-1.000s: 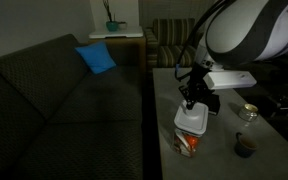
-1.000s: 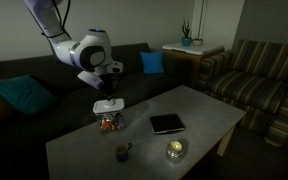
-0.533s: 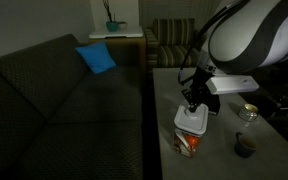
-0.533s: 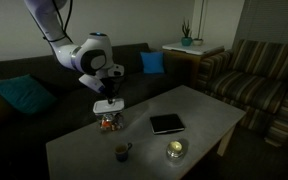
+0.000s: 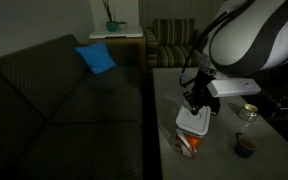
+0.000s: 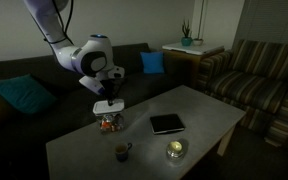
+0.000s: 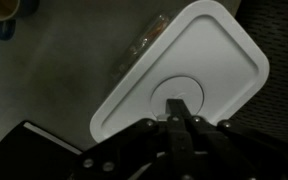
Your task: Press the object on the lid of the bowl
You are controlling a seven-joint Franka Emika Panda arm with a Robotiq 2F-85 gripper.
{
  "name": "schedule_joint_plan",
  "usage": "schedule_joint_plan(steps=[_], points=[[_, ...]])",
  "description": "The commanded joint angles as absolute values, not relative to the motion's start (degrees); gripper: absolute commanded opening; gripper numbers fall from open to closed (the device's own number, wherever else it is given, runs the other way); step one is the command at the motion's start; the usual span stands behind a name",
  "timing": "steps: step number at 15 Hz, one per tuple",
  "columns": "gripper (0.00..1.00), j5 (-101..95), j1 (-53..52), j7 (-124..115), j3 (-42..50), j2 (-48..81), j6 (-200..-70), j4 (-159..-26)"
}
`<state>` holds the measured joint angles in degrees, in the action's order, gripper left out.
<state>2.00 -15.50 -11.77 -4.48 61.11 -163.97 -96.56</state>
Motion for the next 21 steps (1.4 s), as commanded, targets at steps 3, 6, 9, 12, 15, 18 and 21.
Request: schedule_joint_plan(steps=[3,6,9,12,15,18,21], points=[[0.0,2.21,-16.66,-12.36,-2.29,65.88,-162.45,-94.76],[0.0,2.11,-16.6,-12.09,-2.62,64.99,-161.94,-94.9],[0.0,1.75,-16.35,-11.31,-3.41,60.85,-157.93,-96.45],[0.0,1.26,-16.22,-10.45,-4.19,56.95,-154.19,-98.06],[0.0,0.89,-16.09,-9.08,-5.3,54.08,-153.07,-98.93],[0.0,0.7,-16.57,-8.82,-5.66,51.25,-152.87,-99.86],[0.0,0.78,-16.63,-8.86,-5.77,49.74,-152.21,-100.08]])
